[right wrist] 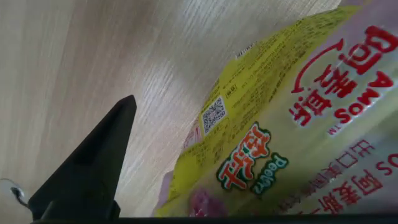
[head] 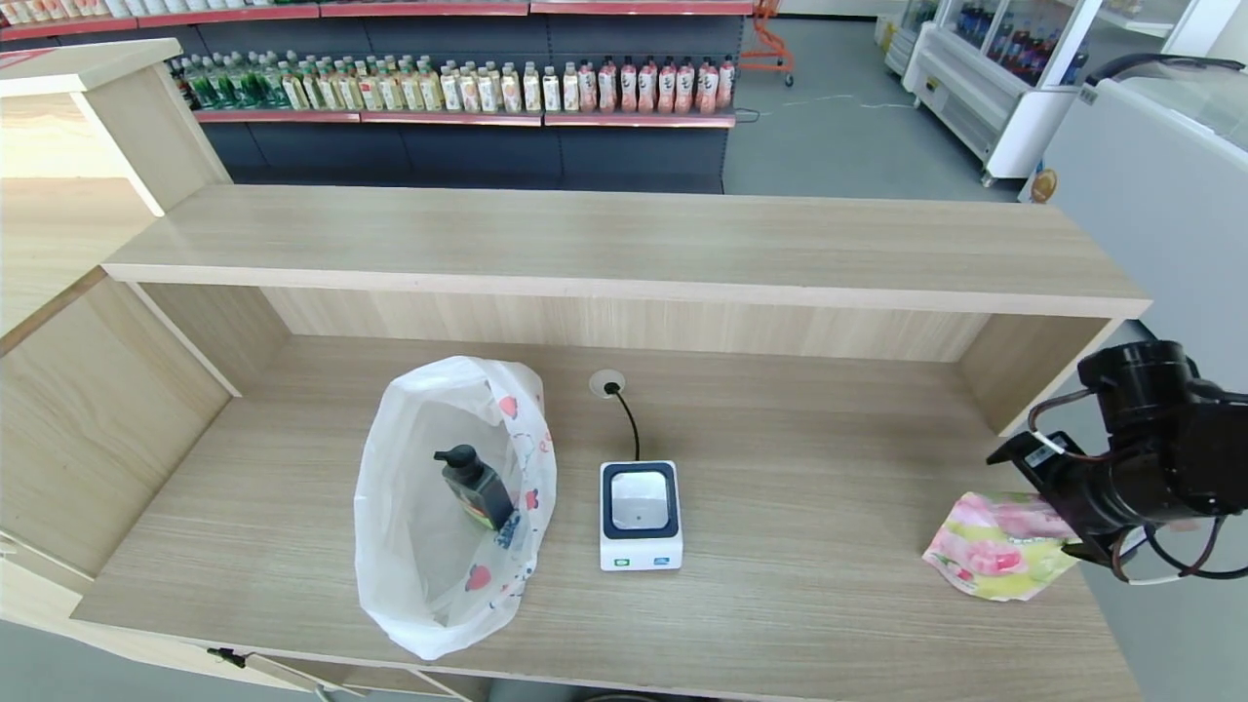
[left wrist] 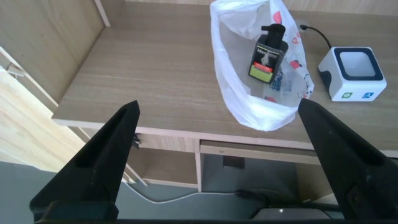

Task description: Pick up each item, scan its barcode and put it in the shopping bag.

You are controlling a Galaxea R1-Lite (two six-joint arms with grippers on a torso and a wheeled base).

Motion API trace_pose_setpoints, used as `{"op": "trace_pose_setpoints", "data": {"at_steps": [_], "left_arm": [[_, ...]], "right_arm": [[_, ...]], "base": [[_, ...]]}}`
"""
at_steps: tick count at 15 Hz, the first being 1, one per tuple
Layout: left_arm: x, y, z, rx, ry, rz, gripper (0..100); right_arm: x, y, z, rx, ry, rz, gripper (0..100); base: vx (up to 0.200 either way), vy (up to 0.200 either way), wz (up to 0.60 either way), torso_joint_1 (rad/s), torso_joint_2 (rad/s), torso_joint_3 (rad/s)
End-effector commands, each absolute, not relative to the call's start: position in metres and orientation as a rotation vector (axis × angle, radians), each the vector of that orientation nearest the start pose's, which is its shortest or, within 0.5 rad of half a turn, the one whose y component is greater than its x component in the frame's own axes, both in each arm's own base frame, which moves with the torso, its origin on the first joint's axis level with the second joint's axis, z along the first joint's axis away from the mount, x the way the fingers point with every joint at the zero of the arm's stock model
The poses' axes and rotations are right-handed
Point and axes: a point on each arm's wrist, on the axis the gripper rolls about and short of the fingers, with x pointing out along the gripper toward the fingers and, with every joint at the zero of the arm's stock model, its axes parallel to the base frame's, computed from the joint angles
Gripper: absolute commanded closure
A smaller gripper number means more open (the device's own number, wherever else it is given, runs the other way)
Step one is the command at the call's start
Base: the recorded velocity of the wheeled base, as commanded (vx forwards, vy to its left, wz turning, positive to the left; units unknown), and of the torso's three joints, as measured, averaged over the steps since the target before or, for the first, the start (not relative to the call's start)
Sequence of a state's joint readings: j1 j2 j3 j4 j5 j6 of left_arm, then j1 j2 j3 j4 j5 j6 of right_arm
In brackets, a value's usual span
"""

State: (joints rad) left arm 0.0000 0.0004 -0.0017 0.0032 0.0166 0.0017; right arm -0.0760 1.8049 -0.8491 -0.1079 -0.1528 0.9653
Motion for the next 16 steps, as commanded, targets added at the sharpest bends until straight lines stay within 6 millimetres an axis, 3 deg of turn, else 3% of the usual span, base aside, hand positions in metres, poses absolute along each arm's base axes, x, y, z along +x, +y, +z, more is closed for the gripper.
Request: {"op": "trace_pose_setpoints", "data": {"at_steps": [1, 3, 4, 7, 12, 15, 16], "left_arm": [[-0.023, 0.000, 0.076, 0.002, 0.002, 0.017, 0], [-0.023, 0.000, 0.076, 0.002, 0.002, 0.017, 0], [-0.023, 0.000, 0.076, 0.002, 0.002, 0.017, 0], [-0.023, 0.000, 0.076, 0.002, 0.002, 0.017, 0], [-0.023, 0.000, 0.076, 0.002, 0.002, 0.017, 0], [-0.023, 0.000, 0.076, 0.002, 0.002, 0.017, 0], [-0.023, 0.000, 0.076, 0.002, 0.002, 0.017, 0]], "right_arm": [[0.311, -0.015, 0.087, 0.812, 0.745, -0.625, 0], [0.316, -0.009, 0.078, 0.763, 0.747, -0.623, 0], [0.317, -0.007, 0.073, 0.747, 0.759, -0.621, 100], [0.321, -0.002, 0.070, 0.698, 0.777, -0.598, 100], [0.311, -0.004, 0.076, 0.451, 0.778, -0.585, 100], [0.311, -0.002, 0.099, 0.423, 0.677, -0.493, 100], [0.307, 0.001, 0.113, 0.389, 0.643, -0.376, 100]], "base": [[0.000, 0.000, 0.00, 0.000, 0.00, 0.000], [0.000, 0.000, 0.00, 0.000, 0.00, 0.000], [0.000, 0.000, 0.00, 0.000, 0.00, 0.000], [0.000, 0.000, 0.00, 0.000, 0.00, 0.000], [0.000, 0.000, 0.00, 0.000, 0.00, 0.000], [0.000, 0.000, 0.00, 0.000, 0.00, 0.000], [0.000, 0.000, 0.00, 0.000, 0.00, 0.000]]}}
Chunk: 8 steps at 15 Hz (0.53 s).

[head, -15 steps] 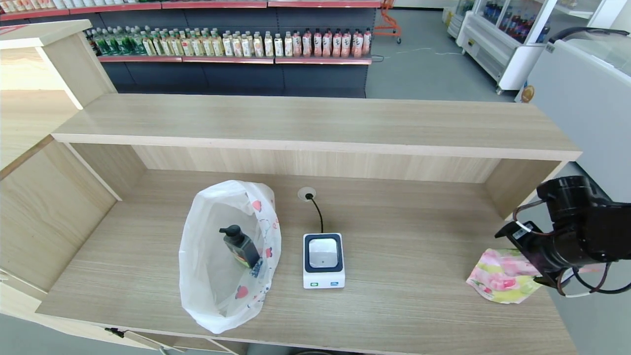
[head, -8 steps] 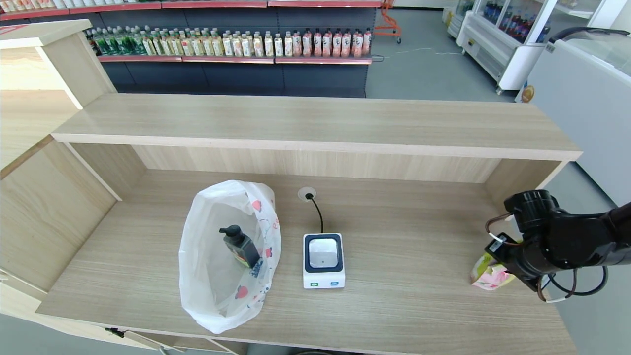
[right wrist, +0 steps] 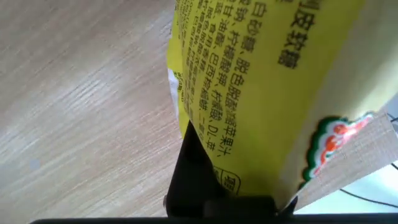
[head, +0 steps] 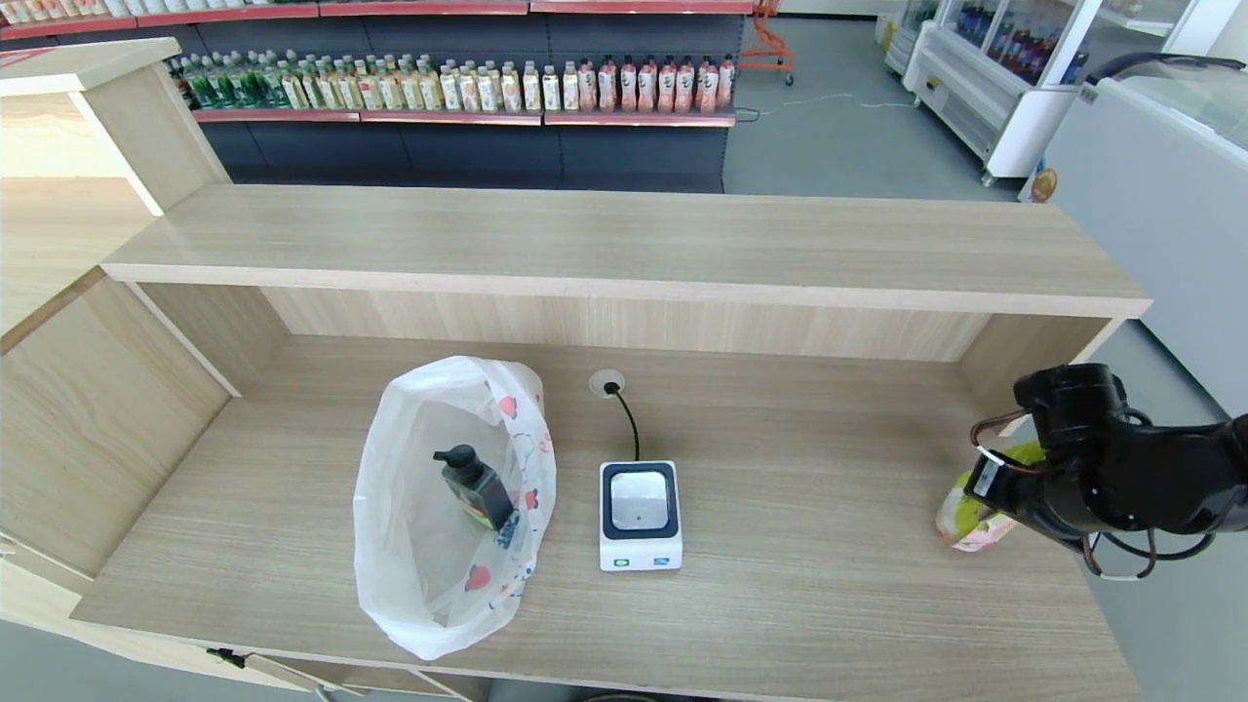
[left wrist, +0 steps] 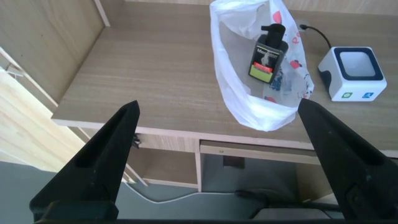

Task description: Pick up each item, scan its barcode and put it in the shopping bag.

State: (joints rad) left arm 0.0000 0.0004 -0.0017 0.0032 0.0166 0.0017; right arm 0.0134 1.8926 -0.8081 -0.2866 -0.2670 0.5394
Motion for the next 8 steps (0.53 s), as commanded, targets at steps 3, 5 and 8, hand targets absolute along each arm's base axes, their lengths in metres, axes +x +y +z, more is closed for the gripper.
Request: {"op": "trace_pose_setpoints", "data": {"at_steps": [3, 5, 8], "left_arm": [[-0.023, 0.000, 0.076, 0.002, 0.002, 0.017, 0], [-0.023, 0.000, 0.076, 0.002, 0.002, 0.017, 0], [-0.023, 0.000, 0.076, 0.002, 0.002, 0.017, 0]], "right_arm": [[0.270, 0.014, 0.148, 0.203, 0.525, 0.211, 100], [0.245, 0.013, 0.145, 0.011, 0.412, 0.611, 100], [0.226, 0.012, 0.136, -0.245, 0.116, 1.164, 100]], "base": [[0.000, 0.000, 0.00, 0.000, 0.00, 0.000], [0.000, 0.000, 0.00, 0.000, 0.00, 0.000], [0.000, 0.000, 0.00, 0.000, 0.00, 0.000]]}}
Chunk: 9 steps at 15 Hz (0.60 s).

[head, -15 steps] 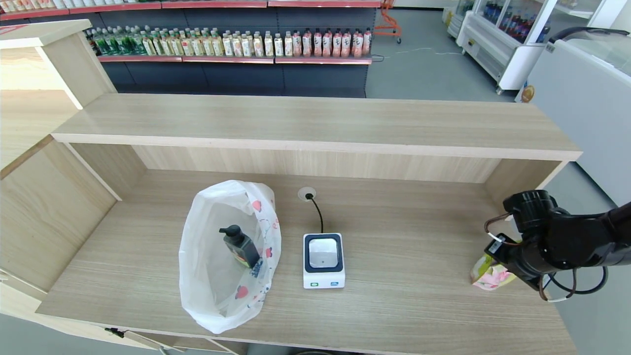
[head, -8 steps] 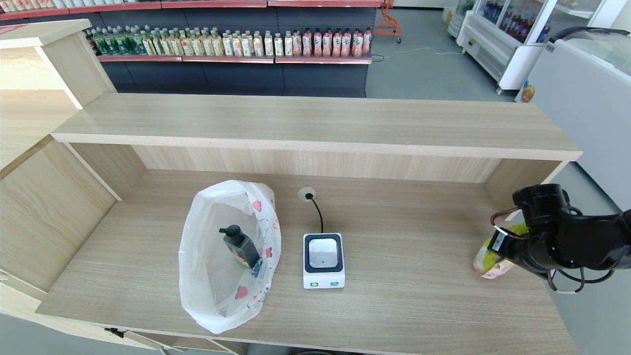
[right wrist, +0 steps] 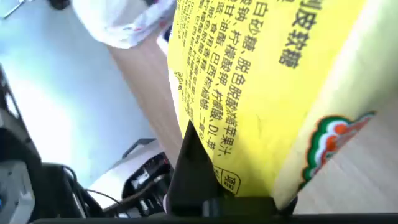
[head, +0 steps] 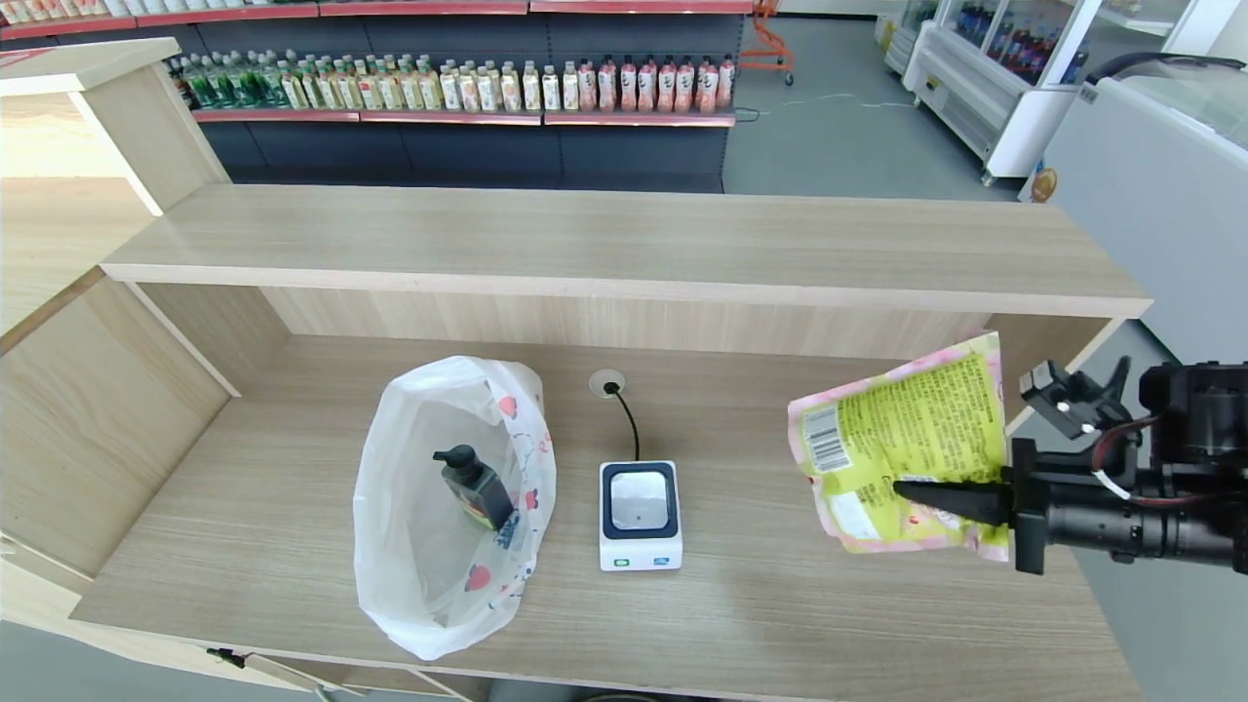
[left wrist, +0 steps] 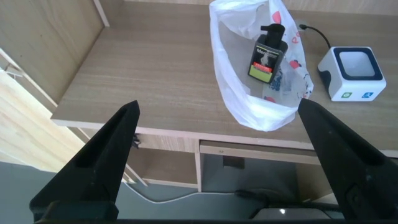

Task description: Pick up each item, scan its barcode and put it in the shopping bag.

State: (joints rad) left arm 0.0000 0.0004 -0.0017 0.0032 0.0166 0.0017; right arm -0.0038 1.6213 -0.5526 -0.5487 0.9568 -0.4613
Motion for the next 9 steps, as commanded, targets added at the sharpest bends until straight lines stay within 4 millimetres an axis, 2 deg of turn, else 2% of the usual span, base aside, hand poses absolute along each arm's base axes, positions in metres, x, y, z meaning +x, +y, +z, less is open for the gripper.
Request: {"op": "trace_pose_setpoints", "data": {"at_steps": [1, 5, 7, 9], "left_arm": [[-0.023, 0.000, 0.076, 0.002, 0.002, 0.017, 0], [-0.023, 0.000, 0.076, 0.002, 0.002, 0.017, 0], [-0.023, 0.000, 0.076, 0.002, 0.002, 0.017, 0], [-0.023, 0.000, 0.076, 0.002, 0.002, 0.017, 0]], "right_arm": [[0.220, 0.013, 0.131, -0.269, 0.059, 1.268, 100], [0.197, 0.010, 0.110, -0.315, -0.070, 1.428, 100], [0.190, 0.011, 0.110, -0.322, -0.120, 1.454, 100], [0.191, 0.012, 0.118, -0.355, -0.154, 1.452, 100]], "base": [[0.000, 0.000, 0.00, 0.000, 0.00, 0.000], [0.000, 0.000, 0.00, 0.000, 0.00, 0.000], [0.000, 0.000, 0.00, 0.000, 0.00, 0.000], [0.000, 0.000, 0.00, 0.000, 0.00, 0.000]]}}
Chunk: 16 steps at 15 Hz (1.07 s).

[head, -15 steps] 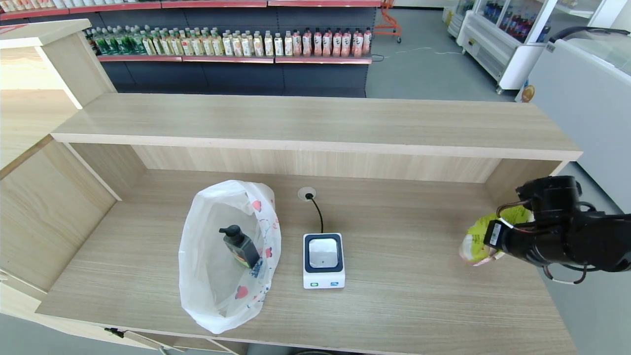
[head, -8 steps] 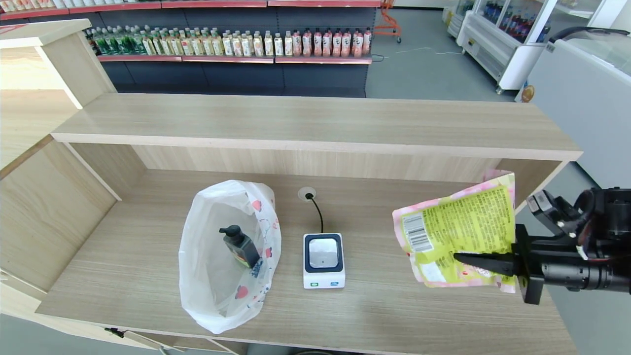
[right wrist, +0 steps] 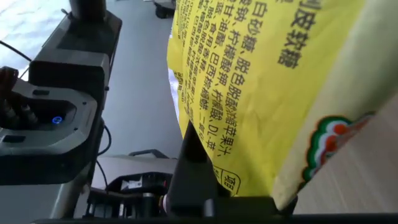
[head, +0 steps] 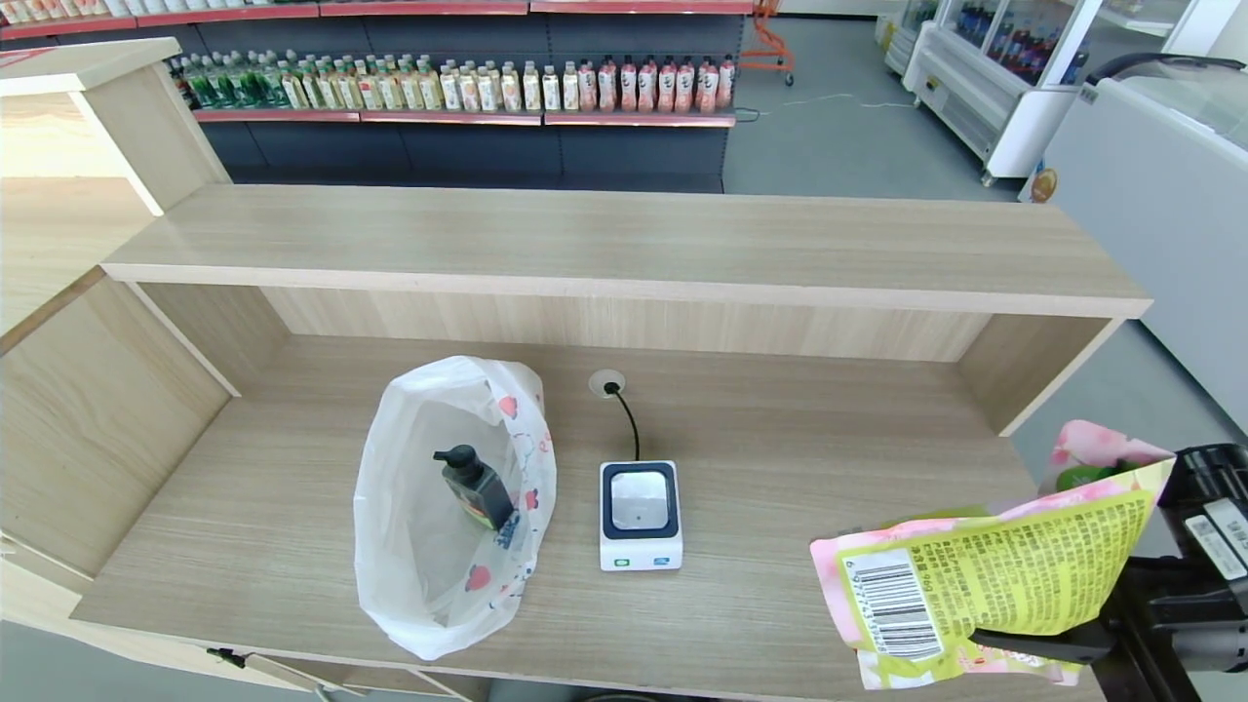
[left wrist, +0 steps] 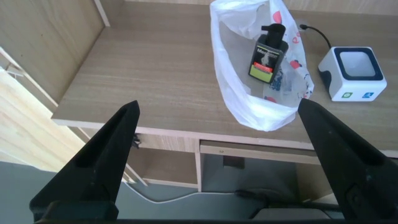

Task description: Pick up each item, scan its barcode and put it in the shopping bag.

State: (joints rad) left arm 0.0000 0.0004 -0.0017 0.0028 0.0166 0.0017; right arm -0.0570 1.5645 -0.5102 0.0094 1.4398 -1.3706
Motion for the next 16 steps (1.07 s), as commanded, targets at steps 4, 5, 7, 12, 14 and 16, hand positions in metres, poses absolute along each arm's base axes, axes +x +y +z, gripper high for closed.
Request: {"op": "trace_pose_setpoints", "data": {"at_steps": [4, 5, 7, 12, 14, 16], "left_arm": [[-0.023, 0.000, 0.076, 0.002, 0.002, 0.017, 0], [-0.023, 0.000, 0.076, 0.002, 0.002, 0.017, 0], [-0.023, 0.000, 0.076, 0.002, 0.002, 0.017, 0], [-0.023, 0.000, 0.076, 0.002, 0.002, 0.017, 0], [-0.023, 0.000, 0.076, 0.002, 0.002, 0.017, 0], [-0.023, 0.000, 0.076, 0.002, 0.002, 0.017, 0]], "right_arm": [[0.186, 0.013, 0.119, -0.391, -0.198, 1.457, 100], [0.186, 0.016, 0.120, -0.396, -0.205, 1.472, 100], [0.185, 0.027, 0.121, -0.402, -0.229, 1.531, 100], [0.179, 0.034, 0.116, -0.412, -0.218, 1.563, 100], [0.177, 0.034, 0.115, -0.411, -0.210, 1.565, 100], [0.175, 0.034, 0.112, -0.435, -0.187, 1.556, 100]], "base": [[0.000, 0.000, 0.00, 0.000, 0.00, 0.000], [0.000, 0.000, 0.00, 0.000, 0.00, 0.000], [0.000, 0.000, 0.00, 0.000, 0.00, 0.000], [0.000, 0.000, 0.00, 0.000, 0.00, 0.000], [0.000, 0.000, 0.00, 0.000, 0.00, 0.000], [0.000, 0.000, 0.00, 0.000, 0.00, 0.000]]}}
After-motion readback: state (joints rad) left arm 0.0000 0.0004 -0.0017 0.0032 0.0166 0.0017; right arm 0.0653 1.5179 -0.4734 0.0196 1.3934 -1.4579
